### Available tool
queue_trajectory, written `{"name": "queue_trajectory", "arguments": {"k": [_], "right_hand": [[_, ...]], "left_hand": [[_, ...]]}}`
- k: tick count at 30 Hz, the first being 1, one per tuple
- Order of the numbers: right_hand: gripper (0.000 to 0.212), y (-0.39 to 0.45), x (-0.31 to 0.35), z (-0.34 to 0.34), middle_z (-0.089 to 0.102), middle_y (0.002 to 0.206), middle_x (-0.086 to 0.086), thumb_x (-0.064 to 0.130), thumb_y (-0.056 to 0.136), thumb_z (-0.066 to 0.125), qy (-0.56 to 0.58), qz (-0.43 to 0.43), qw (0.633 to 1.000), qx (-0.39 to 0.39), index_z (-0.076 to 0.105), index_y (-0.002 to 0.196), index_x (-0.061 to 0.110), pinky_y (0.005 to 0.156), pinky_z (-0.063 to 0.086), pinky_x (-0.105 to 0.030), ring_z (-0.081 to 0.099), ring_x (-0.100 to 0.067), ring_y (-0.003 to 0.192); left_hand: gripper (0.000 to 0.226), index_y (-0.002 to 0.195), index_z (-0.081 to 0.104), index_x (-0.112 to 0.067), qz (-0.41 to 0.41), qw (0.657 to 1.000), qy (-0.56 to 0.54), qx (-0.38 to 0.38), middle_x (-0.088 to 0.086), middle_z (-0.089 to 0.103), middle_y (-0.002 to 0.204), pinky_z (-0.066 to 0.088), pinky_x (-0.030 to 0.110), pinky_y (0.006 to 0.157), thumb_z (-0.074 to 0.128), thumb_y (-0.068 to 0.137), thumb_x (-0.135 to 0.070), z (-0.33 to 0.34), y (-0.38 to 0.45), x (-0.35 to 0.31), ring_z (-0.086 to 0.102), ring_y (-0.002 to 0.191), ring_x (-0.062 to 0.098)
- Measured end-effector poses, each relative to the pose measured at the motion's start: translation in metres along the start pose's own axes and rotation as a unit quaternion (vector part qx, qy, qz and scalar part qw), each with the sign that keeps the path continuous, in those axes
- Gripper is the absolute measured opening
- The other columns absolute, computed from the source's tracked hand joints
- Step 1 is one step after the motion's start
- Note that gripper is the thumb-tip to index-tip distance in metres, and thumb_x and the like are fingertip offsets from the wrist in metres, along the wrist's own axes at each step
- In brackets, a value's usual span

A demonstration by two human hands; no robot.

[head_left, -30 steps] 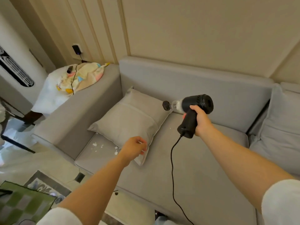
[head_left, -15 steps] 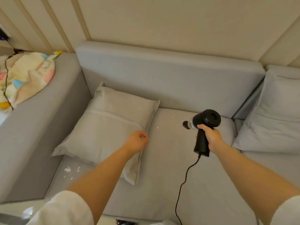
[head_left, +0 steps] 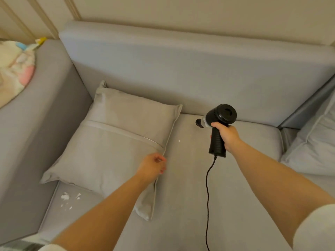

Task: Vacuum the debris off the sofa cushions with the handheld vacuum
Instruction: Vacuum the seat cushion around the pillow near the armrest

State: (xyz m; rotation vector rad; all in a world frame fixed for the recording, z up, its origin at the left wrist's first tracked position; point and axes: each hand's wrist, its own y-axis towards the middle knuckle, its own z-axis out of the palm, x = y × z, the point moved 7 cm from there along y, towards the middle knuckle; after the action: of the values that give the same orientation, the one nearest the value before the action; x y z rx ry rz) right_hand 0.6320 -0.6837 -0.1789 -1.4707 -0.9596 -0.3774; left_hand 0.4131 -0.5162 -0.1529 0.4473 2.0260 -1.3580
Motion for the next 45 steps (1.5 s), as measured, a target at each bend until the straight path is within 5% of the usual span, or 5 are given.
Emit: {"name": "queue_trajectory", "arguments": {"k": [24,33,36,40,45], "right_hand": [[0.038,-0.005,-0.046,0.038,0.059,0.093,-0.018,0.022,0.079,0.066,-0.073,0.066,0.987,0.124,0.057,0.107,0.000,0.072,0.050,-0.036,0.058,-0.030,0.081],[0.028,-0.018,-0.013,0.037,0.065,0.067,-0.009,0.025,0.073,0.070,0.048,0.060,0.985,0.155,0.060,0.093,0.007,0.054,0.054,-0.028,0.066,-0.018,0.051],[0.026,-0.019,-0.009,0.024,0.067,0.062,-0.006,0.025,0.072,0.072,0.120,0.084,0.978,0.146,0.059,0.091,0.012,0.056,0.055,-0.030,0.067,-0.018,0.054],[0.025,-0.014,-0.006,0.012,0.064,0.070,-0.006,0.024,0.074,0.070,0.133,0.074,0.981,0.122,0.059,0.093,0.012,0.061,0.055,-0.032,0.065,-0.019,0.061],[0.032,0.002,-0.022,-0.005,0.059,0.089,-0.012,0.022,0.077,0.067,0.044,0.023,0.998,0.026,0.056,0.103,0.006,0.077,0.054,-0.040,0.062,-0.026,0.078]], "left_hand": [[0.008,0.087,0.058,-0.013,-0.065,0.998,-0.014,-0.008,-0.001,0.053,0.074,0.040,0.020,0.063,0.052,0.088,-0.008,0.026,-0.004,0.023,0.050,0.067,0.012],[0.065,0.137,0.035,-0.025,-0.027,0.983,0.043,0.179,-0.004,0.033,0.147,0.031,0.030,0.102,0.068,0.080,-0.022,0.108,-0.013,0.009,0.033,0.132,0.016],[0.041,0.116,0.052,-0.022,-0.006,0.963,0.077,0.258,0.000,0.049,0.133,0.031,0.032,0.103,0.069,0.079,-0.023,0.133,-0.020,0.000,0.042,0.125,0.018],[0.027,0.064,0.046,-0.021,0.008,0.967,0.091,0.239,-0.001,0.055,0.063,0.040,0.022,0.073,0.066,0.080,-0.015,0.127,-0.015,-0.002,0.055,0.063,0.008],[0.016,0.070,0.057,-0.010,-0.046,0.925,0.336,0.174,0.002,0.064,0.048,0.042,0.021,0.056,0.056,0.084,-0.015,0.070,-0.013,0.044,0.055,0.052,0.013]]}}
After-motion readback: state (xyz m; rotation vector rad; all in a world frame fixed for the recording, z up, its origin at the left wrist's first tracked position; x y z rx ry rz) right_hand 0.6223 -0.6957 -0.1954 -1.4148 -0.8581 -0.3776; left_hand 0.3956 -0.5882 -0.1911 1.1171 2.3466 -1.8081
